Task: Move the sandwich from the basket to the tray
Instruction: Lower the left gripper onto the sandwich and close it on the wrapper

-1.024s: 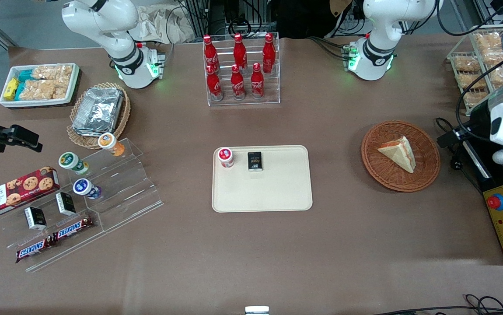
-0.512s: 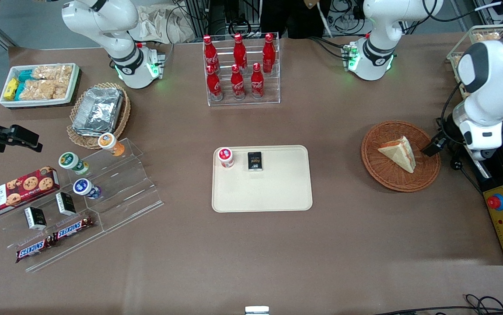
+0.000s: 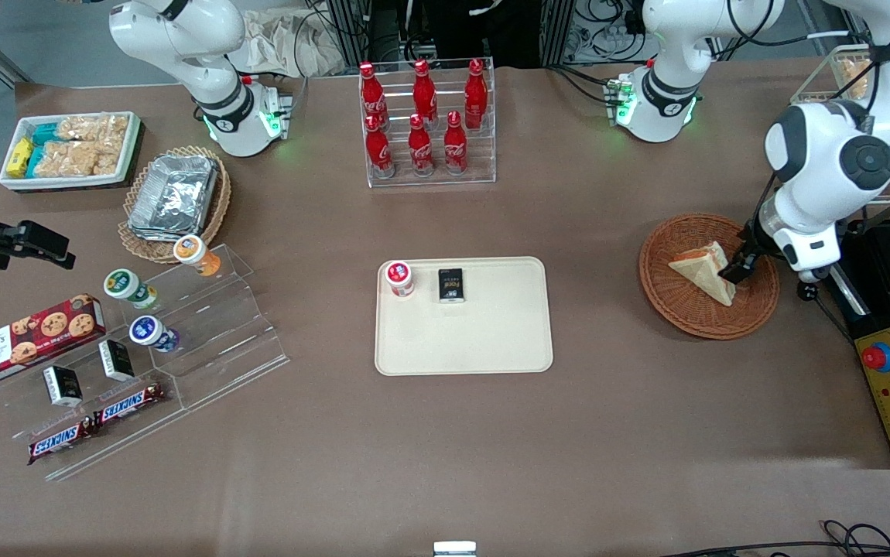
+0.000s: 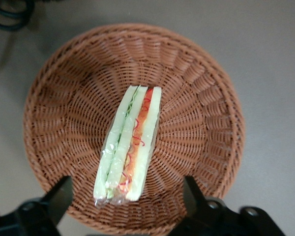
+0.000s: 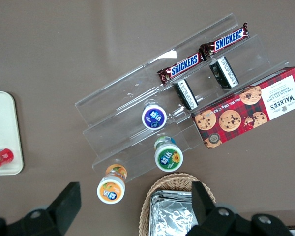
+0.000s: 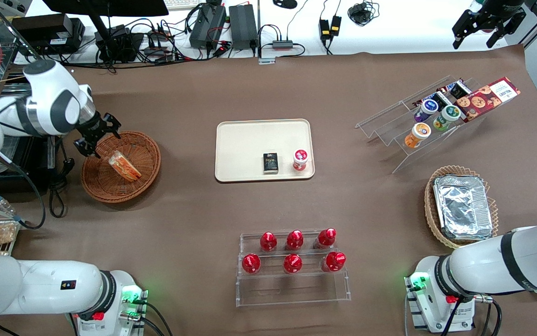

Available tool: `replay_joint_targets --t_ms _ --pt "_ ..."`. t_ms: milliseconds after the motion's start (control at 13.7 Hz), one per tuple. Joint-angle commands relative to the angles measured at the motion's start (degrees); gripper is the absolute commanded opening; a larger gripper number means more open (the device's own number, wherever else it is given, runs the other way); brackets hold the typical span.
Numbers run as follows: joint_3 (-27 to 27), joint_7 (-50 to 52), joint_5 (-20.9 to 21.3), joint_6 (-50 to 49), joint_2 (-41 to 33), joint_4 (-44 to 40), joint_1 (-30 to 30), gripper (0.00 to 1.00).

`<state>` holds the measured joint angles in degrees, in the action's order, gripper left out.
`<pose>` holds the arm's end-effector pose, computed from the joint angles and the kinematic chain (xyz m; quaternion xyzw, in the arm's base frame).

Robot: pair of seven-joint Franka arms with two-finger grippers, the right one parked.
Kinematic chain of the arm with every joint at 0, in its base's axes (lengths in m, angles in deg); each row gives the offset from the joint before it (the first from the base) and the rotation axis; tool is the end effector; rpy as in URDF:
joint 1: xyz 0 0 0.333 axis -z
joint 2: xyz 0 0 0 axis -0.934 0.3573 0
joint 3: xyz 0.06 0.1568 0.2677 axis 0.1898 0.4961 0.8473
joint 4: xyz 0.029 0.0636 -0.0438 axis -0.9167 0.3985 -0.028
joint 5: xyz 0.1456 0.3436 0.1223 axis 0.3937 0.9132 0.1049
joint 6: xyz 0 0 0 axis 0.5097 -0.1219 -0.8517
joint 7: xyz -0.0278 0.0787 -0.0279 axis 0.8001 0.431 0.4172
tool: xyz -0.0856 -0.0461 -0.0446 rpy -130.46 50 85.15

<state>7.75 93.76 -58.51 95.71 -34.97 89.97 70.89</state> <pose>0.4640 0.0237 0.3068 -0.8738 -0.4858 0.0120 0.0170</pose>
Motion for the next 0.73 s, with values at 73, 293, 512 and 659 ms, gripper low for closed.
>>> replay_joint_targets --t_ms 73,293,512,659 --pt "-0.34 2.13 -0.26 10.12 2.44 6.37 -0.25 1.00" --pt "-0.34 1.87 -0.17 13.64 3.85 8.39 -0.25 0.95" --pt "-0.34 2.31 -0.17 13.56 3.94 8.22 -0.07 0.00" --pt "-0.43 2.31 -0.17 13.47 4.03 7.87 0.19 0.00"
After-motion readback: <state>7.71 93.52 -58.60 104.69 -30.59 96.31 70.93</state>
